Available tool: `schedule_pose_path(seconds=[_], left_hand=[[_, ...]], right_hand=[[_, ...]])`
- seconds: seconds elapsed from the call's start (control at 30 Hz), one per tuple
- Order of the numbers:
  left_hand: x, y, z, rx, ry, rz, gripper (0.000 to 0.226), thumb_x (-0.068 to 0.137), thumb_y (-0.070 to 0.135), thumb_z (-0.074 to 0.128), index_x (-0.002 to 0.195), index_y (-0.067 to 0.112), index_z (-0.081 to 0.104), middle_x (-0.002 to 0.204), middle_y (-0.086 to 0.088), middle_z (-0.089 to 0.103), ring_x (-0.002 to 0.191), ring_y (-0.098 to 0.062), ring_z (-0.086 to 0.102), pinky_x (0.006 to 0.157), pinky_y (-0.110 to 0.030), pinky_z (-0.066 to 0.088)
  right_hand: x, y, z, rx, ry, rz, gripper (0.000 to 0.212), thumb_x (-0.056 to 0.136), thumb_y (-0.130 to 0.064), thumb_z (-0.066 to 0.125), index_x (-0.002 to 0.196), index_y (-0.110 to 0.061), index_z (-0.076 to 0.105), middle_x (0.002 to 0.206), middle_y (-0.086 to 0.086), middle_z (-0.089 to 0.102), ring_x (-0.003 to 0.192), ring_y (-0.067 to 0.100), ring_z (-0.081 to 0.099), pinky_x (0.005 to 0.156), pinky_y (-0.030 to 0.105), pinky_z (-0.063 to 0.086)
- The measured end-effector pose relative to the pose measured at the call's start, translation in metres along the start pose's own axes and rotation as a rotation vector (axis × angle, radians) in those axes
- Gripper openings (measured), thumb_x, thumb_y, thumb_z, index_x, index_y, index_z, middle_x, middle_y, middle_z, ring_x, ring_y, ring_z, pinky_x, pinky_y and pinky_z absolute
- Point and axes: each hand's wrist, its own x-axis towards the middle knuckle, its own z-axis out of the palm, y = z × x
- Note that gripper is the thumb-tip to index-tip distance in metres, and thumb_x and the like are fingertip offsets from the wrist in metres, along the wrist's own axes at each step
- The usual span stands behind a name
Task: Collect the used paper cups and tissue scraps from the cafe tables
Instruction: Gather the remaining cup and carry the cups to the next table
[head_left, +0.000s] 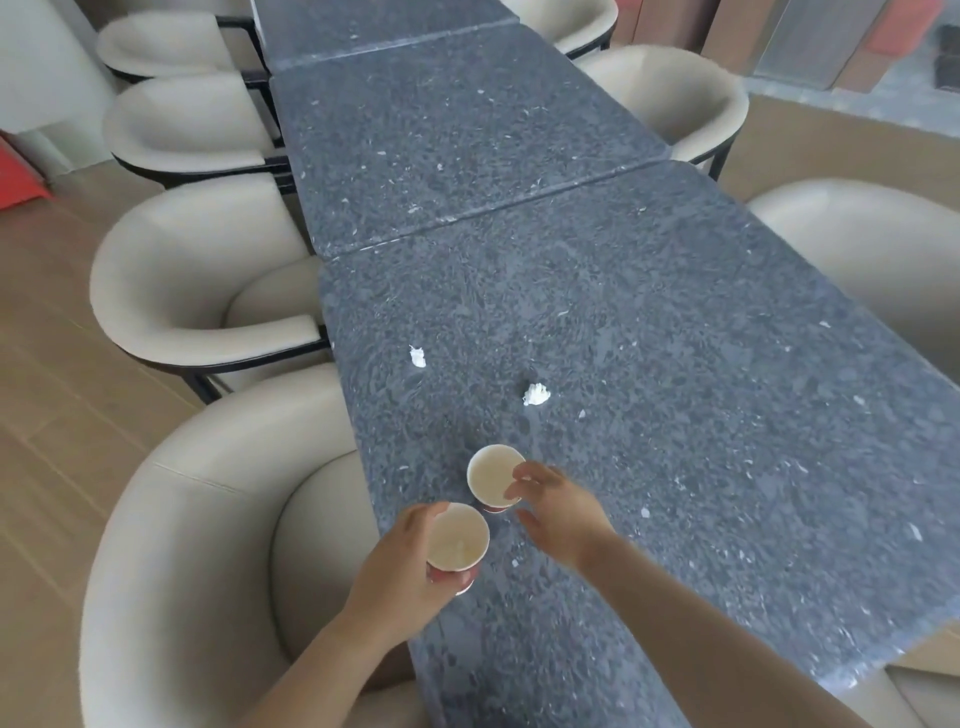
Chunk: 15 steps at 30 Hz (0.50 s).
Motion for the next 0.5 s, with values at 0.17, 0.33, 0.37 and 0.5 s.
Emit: schedule_pose_path(seconds=[0.17, 0.33, 0.37, 0.5], left_hand=[[0.007, -0.012, -0.008, -0.012, 0.064, 0.022, 0.063, 0.072, 0.040, 0.072, 0.126, 0.029, 0.042, 0.123, 0.010, 0.046, 0.100, -0.007, 0.050, 0.083, -0.020, 0.041], [0.031, -0.013, -0.008, 0.016, 0.121, 0.058, 0.064, 0.073, 0.035, 0.073, 0.127, 0.025, 0.042, 0.126, 0.008, 0.044, 0.103, -0.010, 0.050, 0.078, -0.016, 0.038], [0.038, -0.012, -0.007, 0.036, 0.126, 0.070, 0.064, 0.074, 0.034, 0.073, 0.128, 0.023, 0.041, 0.127, 0.007, 0.043, 0.106, -0.011, 0.049, 0.078, -0.016, 0.038], [0.064, -0.011, -0.004, 0.051, 0.136, 0.091, 0.065, 0.076, 0.025, 0.071, 0.131, 0.018, 0.039, 0.131, 0.001, 0.042, 0.112, -0.017, 0.048, 0.081, -0.019, 0.039]], right_hand=[[0.008, 0.005, 0.003, 0.024, 0.039, 0.016, 0.018, 0.091, -0.021, 0.050, 0.106, -0.016, 0.059, 0.126, -0.003, 0.048, 0.111, 0.021, 0.048, 0.074, 0.035, 0.051], [0.013, 0.009, -0.008, 0.045, 0.149, 0.043, 0.020, 0.088, -0.021, 0.053, 0.106, -0.018, 0.061, 0.121, -0.005, 0.052, 0.108, 0.019, 0.049, 0.068, 0.032, 0.049], [0.013, 0.010, -0.010, 0.040, 0.154, 0.033, 0.021, 0.087, -0.023, 0.055, 0.107, -0.020, 0.060, 0.122, -0.006, 0.052, 0.109, 0.018, 0.048, 0.068, 0.032, 0.050], [0.011, 0.012, -0.018, 0.069, 0.176, -0.010, 0.028, 0.082, -0.033, 0.060, 0.107, -0.023, 0.061, 0.120, -0.009, 0.055, 0.108, 0.015, 0.050, 0.069, 0.032, 0.052]])
